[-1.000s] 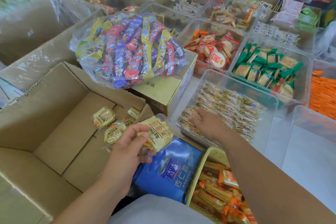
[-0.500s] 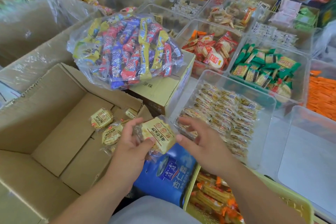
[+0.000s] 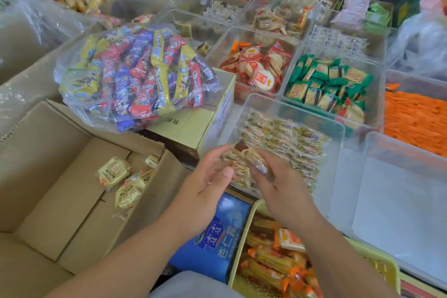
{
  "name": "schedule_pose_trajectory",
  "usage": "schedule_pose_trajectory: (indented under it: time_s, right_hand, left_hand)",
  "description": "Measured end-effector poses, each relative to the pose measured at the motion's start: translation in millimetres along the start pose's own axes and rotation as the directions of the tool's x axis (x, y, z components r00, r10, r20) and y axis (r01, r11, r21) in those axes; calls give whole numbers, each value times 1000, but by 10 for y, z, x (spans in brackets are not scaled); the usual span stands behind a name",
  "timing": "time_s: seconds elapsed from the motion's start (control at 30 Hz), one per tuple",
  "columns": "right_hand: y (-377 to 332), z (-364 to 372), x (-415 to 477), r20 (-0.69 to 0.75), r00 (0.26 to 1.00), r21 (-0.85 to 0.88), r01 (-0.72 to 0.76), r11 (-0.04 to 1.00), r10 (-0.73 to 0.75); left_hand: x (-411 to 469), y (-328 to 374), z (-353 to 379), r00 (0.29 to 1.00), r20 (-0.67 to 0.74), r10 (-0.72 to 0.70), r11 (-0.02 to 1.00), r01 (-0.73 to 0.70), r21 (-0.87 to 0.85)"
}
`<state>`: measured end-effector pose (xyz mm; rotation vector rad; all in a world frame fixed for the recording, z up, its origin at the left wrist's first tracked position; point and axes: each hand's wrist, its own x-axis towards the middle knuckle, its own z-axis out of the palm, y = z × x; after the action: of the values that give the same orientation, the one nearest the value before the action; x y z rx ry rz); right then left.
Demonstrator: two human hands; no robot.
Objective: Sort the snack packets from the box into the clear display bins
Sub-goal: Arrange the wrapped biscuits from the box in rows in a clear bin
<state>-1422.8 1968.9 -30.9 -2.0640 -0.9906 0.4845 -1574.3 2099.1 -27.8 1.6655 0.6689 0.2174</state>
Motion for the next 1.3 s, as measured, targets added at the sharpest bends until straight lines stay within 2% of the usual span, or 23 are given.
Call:
schedule_pose_trajectory:
  time_s: [0.13, 0.2, 0.27, 0.4, 0.47, 0.53, 0.63, 0.73, 0.9, 1.0, 1.1, 1.2, 1.27, 1.3]
  right_hand:
    - [239, -162, 358, -104, 989, -140, -122, 983, 108]
    - [318, -158, 546, -120, 982, -185, -168, 968, 147]
    - [357, -104, 717, -95, 982, -242, -184, 953, 166]
    - [359, 134, 973, 152, 954, -404, -180, 897, 260]
    - [373, 269, 1024, 292, 916, -440, -125, 889, 274]
    - [394, 365, 1034, 351, 893, -421, -119, 899, 283]
    - [439, 445, 1023, 362, 877, -406, -156, 900, 316]
    - [487, 481, 998, 371, 872, -433, -143, 890, 321]
    - [366, 480, 1028, 332, 880, -535, -120, 836, 339]
    - [8, 572, 993, 223, 946, -503, -94, 859, 234]
    - [-448, 832, 807, 184, 982, -374, 118, 920, -51]
    - [-797, 1222, 581, 352, 903, -264, 350, 898, -249]
    - [-875, 1485, 459, 503, 823, -286, 447, 847, -264]
    - [-870, 1590, 416, 554, 795, -313, 474, 823, -247]
  left_hand:
    - [353, -325, 9, 964, -232, -128, 951, 186, 248]
    - [489, -492, 18, 939, -254, -231, 915, 298, 272]
    - [589, -633, 51, 924, -216, -316, 901, 363, 236]
    - [701, -780, 109, 901, -151, -408, 900, 424, 101]
    - [716, -817, 107, 891, -161, -425, 887, 445, 122]
    - [708, -824, 102, 889, -155, -431, 879, 452, 151]
    - [646, -776, 105, 901, -131, -413, 881, 432, 195]
    - [487, -668, 71, 933, -134, -335, 904, 359, 232]
    - [-34, -408, -232, 980, -195, -41, 962, 91, 257]
    - [-318, -237, -517, 949, -285, 133, 958, -49, 284]
    - [-433, -309, -860, 882, -431, 192, 958, -73, 278]
    - [-369, -663, -1248, 811, -583, 50, 982, 68, 179]
    - [-321, -999, -1524, 795, -589, -143, 938, 300, 176]
    - [-314, -1158, -1648, 791, -564, -237, 873, 429, 234]
